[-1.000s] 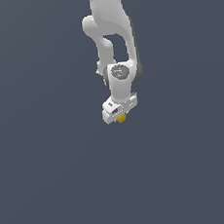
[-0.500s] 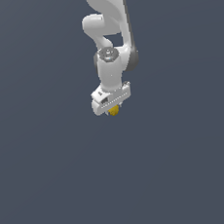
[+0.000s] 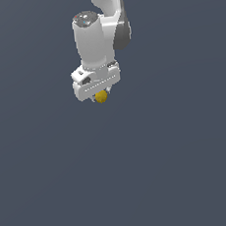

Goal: Pick up the object and move it to a goal position.

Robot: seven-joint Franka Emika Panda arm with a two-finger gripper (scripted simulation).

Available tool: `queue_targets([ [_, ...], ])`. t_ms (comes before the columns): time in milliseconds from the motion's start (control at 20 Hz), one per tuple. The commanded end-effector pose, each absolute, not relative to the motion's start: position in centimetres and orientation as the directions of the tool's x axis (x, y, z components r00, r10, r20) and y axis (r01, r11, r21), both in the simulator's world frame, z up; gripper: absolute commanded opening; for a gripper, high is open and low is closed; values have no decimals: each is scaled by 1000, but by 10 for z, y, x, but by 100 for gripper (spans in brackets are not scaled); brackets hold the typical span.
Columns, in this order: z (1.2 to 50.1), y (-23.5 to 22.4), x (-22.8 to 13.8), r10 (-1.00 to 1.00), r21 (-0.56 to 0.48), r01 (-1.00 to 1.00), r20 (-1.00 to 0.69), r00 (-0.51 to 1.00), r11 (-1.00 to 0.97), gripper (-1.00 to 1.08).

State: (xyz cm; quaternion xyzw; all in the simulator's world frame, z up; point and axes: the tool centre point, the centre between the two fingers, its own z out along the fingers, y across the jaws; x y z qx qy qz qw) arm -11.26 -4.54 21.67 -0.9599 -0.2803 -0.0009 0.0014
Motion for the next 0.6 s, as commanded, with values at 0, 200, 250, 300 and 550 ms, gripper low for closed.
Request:
queue_targets([
  [0, 242, -59, -115, 539, -3, 539, 4, 842, -842, -100],
  [200, 282, -80, -118, 539, -3, 539, 4, 842, -842, -100],
  [250, 292, -86, -118, 539, -3, 539, 4, 842, -842, -100],
  [300, 302, -91, -119, 539, -3, 539, 4, 842, -842, -100],
  [550, 351, -119, -122, 538, -3, 538, 3, 843, -843, -100],
])
